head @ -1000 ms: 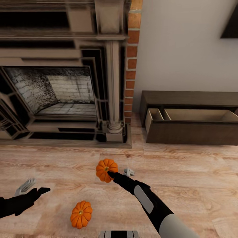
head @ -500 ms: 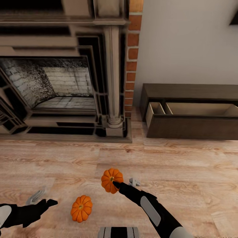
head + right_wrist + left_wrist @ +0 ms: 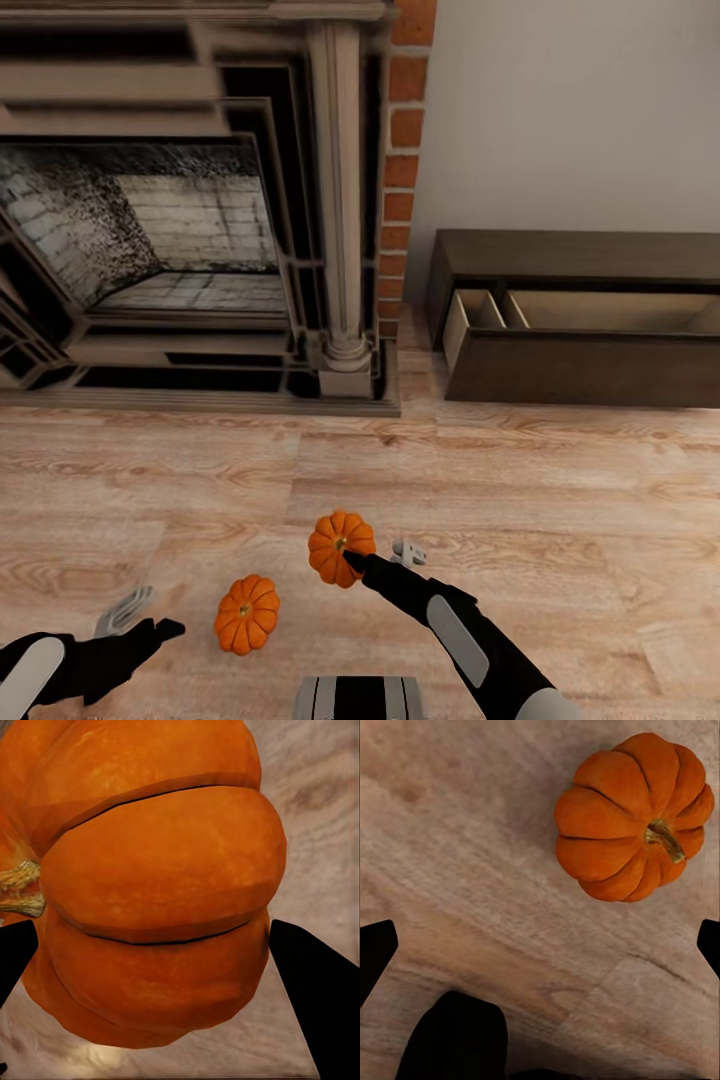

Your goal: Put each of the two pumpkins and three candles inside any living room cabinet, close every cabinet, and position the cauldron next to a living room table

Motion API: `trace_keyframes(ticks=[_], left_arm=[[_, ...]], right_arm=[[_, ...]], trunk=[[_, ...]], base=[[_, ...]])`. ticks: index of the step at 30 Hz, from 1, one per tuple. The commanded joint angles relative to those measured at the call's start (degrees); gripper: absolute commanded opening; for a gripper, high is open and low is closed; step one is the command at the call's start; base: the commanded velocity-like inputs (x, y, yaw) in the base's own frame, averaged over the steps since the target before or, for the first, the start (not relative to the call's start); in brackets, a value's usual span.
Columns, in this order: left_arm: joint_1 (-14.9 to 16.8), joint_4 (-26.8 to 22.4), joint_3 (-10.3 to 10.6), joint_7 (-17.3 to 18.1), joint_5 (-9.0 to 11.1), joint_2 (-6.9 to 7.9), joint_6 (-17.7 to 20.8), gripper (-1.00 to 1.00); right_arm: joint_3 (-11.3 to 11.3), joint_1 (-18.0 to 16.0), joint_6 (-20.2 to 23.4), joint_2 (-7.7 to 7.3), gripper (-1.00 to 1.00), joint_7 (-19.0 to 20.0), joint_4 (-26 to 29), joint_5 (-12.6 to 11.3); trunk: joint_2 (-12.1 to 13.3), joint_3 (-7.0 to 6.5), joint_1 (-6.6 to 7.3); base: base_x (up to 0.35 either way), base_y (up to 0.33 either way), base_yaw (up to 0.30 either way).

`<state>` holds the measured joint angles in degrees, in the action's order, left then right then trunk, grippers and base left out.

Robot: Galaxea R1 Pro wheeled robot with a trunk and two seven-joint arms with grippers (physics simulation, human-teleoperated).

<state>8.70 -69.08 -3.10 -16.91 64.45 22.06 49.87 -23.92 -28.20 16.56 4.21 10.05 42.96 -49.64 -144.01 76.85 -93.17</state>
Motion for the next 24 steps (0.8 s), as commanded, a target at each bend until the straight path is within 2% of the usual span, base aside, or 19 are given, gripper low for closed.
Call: trace_keyframes(ticks=[1, 24], left_arm=[[0.0, 0.0, 0.14, 0.01, -0.1, 0.0, -0.42, 1.0], [0.0, -0.01, 0.47, 0.59, -0.3, -0.11, -1.35, 1.0]], right_arm=[[-0.06, 0.01, -0.01, 0.0, -1.0, -0.19, 0.0, -0.09], [-0.02, 0.02, 0.03, 0.0, -1.0, -0.31, 0.1, -0.36]], trunk=[[-0.02, 0.23, -0.02], [-0.32, 5.32, -0.61]], base=[[0.0, 0.0, 0.0], [0.0, 0.0, 0.0]])
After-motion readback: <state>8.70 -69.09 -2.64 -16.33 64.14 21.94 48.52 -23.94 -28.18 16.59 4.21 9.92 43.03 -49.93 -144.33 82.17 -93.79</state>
